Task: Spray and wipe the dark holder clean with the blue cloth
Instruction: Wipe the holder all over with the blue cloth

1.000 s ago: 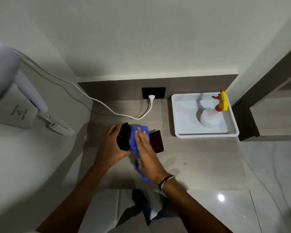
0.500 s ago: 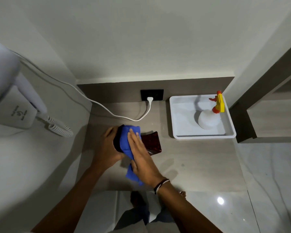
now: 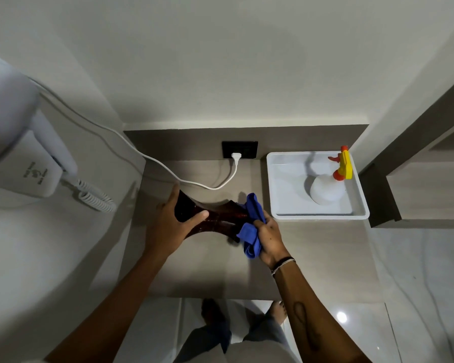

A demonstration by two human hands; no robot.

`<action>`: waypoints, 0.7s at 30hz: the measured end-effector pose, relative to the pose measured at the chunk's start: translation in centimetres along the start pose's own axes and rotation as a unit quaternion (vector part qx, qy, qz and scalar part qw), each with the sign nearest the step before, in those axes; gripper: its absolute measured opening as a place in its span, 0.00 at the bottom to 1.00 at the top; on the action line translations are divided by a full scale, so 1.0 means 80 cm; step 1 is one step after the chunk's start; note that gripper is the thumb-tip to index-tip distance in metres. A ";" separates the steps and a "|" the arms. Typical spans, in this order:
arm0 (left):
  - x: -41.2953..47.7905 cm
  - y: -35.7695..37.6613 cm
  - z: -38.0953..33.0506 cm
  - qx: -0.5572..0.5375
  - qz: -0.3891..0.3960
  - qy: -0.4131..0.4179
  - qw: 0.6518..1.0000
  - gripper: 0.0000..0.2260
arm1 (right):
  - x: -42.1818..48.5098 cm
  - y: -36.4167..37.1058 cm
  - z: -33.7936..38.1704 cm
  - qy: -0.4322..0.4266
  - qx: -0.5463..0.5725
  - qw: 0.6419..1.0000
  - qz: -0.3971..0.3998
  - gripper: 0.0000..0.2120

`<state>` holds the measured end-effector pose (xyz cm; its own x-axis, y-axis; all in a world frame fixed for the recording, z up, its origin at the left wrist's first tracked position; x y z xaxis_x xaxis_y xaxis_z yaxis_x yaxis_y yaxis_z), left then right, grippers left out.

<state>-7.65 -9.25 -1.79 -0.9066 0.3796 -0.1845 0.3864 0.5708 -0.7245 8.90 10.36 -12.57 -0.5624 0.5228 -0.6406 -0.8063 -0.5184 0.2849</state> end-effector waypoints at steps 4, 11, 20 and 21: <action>0.000 0.005 -0.017 0.085 0.084 0.036 0.992 0.49 | 0.005 0.018 0.004 0.027 0.046 0.999 0.006 0.24; -0.030 0.022 -0.051 0.321 0.020 0.290 0.901 0.67 | 0.027 0.016 -0.005 0.034 0.005 0.999 -0.016 0.23; -0.021 0.024 -0.051 0.244 0.021 0.311 0.918 0.51 | -0.007 0.007 0.025 -0.139 -0.208 0.963 -0.104 0.30; -0.018 0.023 -0.048 0.238 0.023 0.300 0.923 0.51 | -0.022 0.011 0.030 -0.183 -0.248 0.943 -0.122 0.32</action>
<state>-4.96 -5.99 -0.33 -0.5782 0.8124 0.0755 0.1748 0.2137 -0.9611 8.78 10.60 -9.51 -0.4690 0.8196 -0.3292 -0.7864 -0.5572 -0.2666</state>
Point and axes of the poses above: each hand's wrist, its own x-axis towards the middle knuckle, its own y-axis out of the palm, z = x × y, the point moved 8 cm from there along x, towards the middle knuckle, and after that the axes turned 7 degrees about -z, right-handed, at the moved point
